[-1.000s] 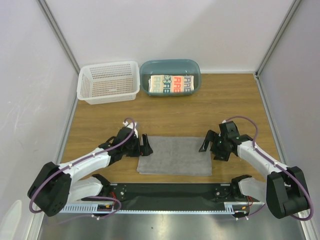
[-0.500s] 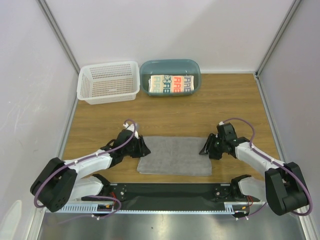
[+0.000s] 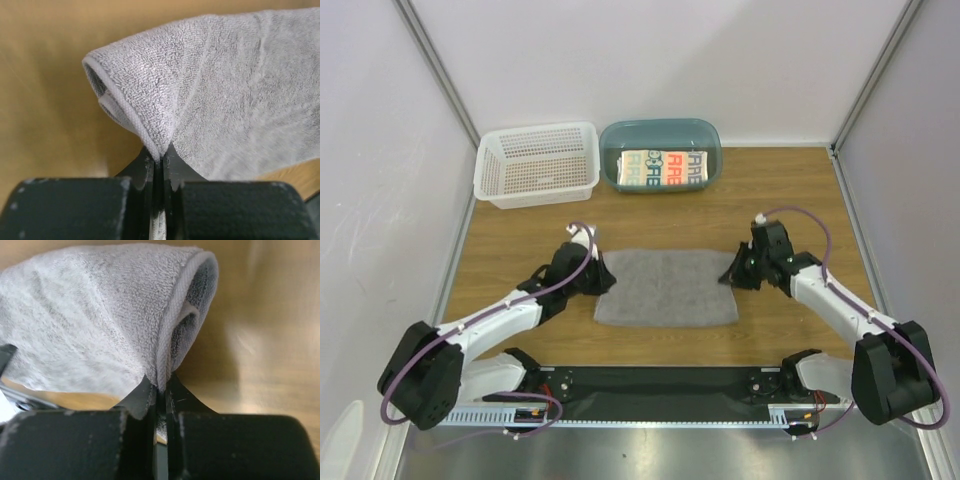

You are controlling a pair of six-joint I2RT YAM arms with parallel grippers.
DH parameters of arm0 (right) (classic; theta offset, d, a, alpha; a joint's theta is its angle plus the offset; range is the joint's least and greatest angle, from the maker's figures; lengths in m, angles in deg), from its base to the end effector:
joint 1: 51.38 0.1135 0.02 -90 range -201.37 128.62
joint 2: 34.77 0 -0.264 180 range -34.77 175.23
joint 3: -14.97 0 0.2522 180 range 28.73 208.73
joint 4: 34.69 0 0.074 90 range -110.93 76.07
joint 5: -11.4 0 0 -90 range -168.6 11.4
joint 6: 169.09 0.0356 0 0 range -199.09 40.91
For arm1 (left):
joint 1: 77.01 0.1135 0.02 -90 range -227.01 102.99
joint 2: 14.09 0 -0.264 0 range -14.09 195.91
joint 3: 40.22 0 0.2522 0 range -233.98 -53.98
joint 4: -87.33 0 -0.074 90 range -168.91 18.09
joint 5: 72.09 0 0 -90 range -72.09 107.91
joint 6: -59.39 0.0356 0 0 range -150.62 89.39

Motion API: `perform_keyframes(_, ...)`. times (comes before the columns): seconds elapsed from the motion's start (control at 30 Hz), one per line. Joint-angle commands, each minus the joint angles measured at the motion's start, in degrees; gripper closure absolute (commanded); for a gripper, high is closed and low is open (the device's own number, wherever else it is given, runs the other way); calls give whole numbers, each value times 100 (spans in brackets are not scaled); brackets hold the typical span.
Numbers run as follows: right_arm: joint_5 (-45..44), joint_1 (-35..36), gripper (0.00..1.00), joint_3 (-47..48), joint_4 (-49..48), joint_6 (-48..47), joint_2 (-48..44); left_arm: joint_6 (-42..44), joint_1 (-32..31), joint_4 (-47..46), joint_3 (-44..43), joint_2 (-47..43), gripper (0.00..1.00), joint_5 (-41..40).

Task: Fold and stack the towels
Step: Neatly place the folded towel into the bin

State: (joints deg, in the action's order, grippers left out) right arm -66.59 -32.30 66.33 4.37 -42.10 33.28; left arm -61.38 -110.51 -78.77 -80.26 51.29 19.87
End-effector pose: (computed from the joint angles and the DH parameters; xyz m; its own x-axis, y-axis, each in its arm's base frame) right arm 0.2094 0.0803 0.1960 -0.8829 0.3173 -0.3460 0.1262 0.8703 0.4760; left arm 0.1851 -0.1240 0.1762 -0.7467 -0.1189 -0.6544 0.2231 0.8821 -0.4148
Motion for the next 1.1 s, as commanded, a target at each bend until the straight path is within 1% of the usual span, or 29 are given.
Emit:
perform_keyframes(0.0, -375, -8, 100, 1227, -69, -324, 355, 702, 352, 143, -754, -184, 100, -434)
perform_keyframes(0.03, -436, -17, 100, 1467, 27, -420, 515, 860, 431, 318, -1112, -132, 100, -355)
perform_keyframes(0.07, -454, -35, 100, 1695, 62, -473, 664, 940, 588, 355, -1290, -70, 100, -319)
perform_keyframes(0.1, -445, -87, 100, 2193, 106, -526, 848, 1028, 668, 364, -1631, 104, 100, -249)
perform_keyframes(0.17, -375, -175, 100, 2679, 98, -596, 1349, 1248, 896, 390, -2002, 333, 100, -74)
perform_keyframes(0.2, -297, -228, 100, 3117, 81, -640, 1516, 1300, 984, 381, -2186, 604, 100, -3)
perform_keyframes(0.23, -261, -333, 100, 3400, 89, -658, 1901, 1397, 1072, 399, -2606, 807, 100, 59)
perform_keyframes(0.3, -138, -456, 100, 3901, 115, -807, 2289, 1450, 1336, 452, -3065, 1185, 100, 252)
perform_keyframes(0.33, -120, -544, 100, 4487, 211, -860, 2718, 1476, 1415, 452, -3502, 1596, 100, 340)
perform_keyframes(0.37, -94, -614, 100, 4753, 264, -982, 2914, 1468, 1546, 426, -3724, 1783, 100, 445)
perform_keyframes(0.4, -24, -650, 100, 5087, 361, -1027, 3150, 1468, 1609, 390, -4126, 2011, 100, 516)
perform_keyframes(0.43, 20, -694, 100, 5595, 388, -1080, 3353, 1477, 1662, 338, -4322, 2344, 100, 542)
perform_keyframes(0.47, 64, -781, 100, 5887, 397, -1132, 3755, 1477, 1723, 294, -4515, 2539, 100, 560)
perform_keyframes(0.5, 117, -808, 100, 6125, 449, -1194, 3933, 1485, 1758, 180, -4883, 2688, 100, 621)
perform_keyframes(0.53, 135, -843, 100, 6345, 450, -1229, 4100, 1486, 1794, 153, -5095, 3021, 100, 657)
perform_keyframes(0.57, 161, -896, 100, 6825, 450, -1247, 4468, 1494, 1846, 161, -5297, 3172, 100, 674)
perform_keyframes(0.6, 222, -940, 100, 7065, 502, -1247, 4628, 1494, 1873, 162, -5726, 3321, 100, 718)
perform_keyframes(0.67, 293, -984, 100, 7828, 581, -1265, 5006, 1486, 1943, 162, -6132, 3777, 100, 771)
perform_keyframes(0.7, 328, -1036, 100, 8102, 677, -1273, 5355, 1486, 1961, 153, -6317, 3954, 100, 780)
perform_keyframes(0.8, 442, -1168, 100, 8840, 783, -1265, 5927, 1468, 2014, 214, -7230, 4569, 99, 850)
perform_keyframes(0.9, 574, -1247, 100, 9036, 548, -1168, 6254, 1372, 2031, 215, -7671, 5044, 100, 885)
perform_keyframes(0.97, 618, -1274, 100, 9063, 380, -1107, 6378, 1301, 2057, 66, -7769, 5221, 100, 947)
perform_keyframes(1.07, 679, -1335, 100, 9255, 169, -984, 6624, 1310, 2136, 74, -8023, 5467, 100, 781)
